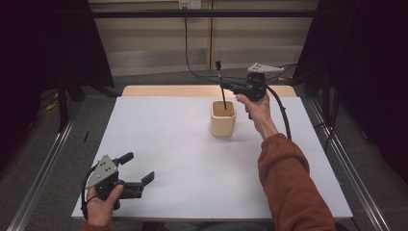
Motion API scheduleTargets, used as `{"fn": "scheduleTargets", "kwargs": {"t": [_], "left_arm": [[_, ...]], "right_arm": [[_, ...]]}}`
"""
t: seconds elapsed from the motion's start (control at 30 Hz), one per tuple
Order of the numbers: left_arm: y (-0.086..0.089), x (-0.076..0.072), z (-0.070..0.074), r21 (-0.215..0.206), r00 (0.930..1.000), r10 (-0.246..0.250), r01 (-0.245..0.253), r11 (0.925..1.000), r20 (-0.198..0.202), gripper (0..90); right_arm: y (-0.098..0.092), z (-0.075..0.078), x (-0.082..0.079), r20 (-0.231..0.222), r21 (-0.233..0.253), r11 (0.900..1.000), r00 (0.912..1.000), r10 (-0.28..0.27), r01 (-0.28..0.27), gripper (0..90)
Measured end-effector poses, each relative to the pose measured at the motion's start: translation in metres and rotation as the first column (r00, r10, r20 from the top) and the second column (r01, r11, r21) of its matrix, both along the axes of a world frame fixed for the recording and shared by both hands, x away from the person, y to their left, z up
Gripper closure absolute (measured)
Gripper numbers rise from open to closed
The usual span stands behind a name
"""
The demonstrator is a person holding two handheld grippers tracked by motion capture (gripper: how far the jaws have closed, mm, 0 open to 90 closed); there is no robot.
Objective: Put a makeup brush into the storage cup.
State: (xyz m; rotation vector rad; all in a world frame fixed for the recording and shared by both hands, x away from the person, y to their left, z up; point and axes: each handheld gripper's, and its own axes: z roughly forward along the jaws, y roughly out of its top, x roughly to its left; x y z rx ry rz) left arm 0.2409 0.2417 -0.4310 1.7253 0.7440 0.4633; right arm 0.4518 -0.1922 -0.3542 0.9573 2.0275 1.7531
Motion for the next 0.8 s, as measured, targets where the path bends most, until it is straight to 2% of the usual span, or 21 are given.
{"fn": "scheduleTargets", "kwargs": {"t": [0.8], "left_arm": [[0.001,0.001,0.0,-0.002,1.0,0.003,-0.003,1.0,-0.004,1.5]], "right_arm": [[-0.004,-0.028,0.0,-0.038,0.001,1.0,0.999,-0.024,0.024,86.6]]}}
